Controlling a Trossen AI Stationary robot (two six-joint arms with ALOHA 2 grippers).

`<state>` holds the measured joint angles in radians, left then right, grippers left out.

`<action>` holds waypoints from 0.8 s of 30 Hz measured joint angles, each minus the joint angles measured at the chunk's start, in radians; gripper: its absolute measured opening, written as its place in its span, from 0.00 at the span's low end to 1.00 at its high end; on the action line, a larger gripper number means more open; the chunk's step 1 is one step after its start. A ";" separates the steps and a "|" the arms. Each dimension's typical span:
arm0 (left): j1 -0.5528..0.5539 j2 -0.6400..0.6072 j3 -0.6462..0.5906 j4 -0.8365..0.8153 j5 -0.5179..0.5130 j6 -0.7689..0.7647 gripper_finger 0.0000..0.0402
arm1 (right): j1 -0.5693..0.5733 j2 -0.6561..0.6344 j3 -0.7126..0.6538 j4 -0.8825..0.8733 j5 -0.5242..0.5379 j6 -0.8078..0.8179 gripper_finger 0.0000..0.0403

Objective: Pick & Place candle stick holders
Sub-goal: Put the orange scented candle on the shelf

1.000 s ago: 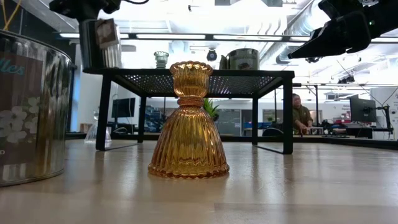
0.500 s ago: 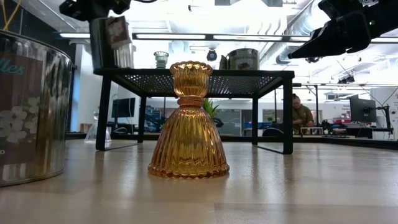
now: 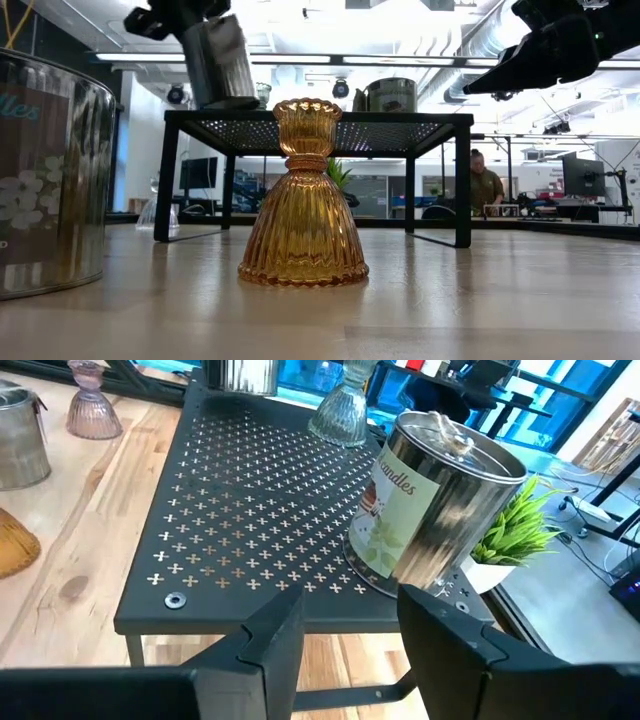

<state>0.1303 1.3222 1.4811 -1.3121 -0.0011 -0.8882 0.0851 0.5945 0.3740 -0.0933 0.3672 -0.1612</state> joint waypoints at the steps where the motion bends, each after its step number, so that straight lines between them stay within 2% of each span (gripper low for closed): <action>1: 0.000 0.012 0.000 0.007 0.000 0.006 0.00 | 0.000 0.000 0.000 0.000 0.000 0.000 0.38; 11: 0.000 0.088 0.003 0.127 0.022 0.077 0.00 | 0.000 0.000 0.000 -0.007 0.000 0.001 0.38; 16: 0.000 0.089 0.003 0.144 -0.002 0.080 0.00 | 0.000 0.000 0.000 -0.008 0.000 0.003 0.38; 24: 0.001 0.091 0.071 0.144 -0.054 0.125 0.00 | 0.000 0.000 0.000 -0.008 0.000 0.004 0.38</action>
<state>0.1310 1.4128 1.5525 -1.1678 -0.0555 -0.7630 0.0851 0.5945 0.3740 -0.1009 0.3672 -0.1574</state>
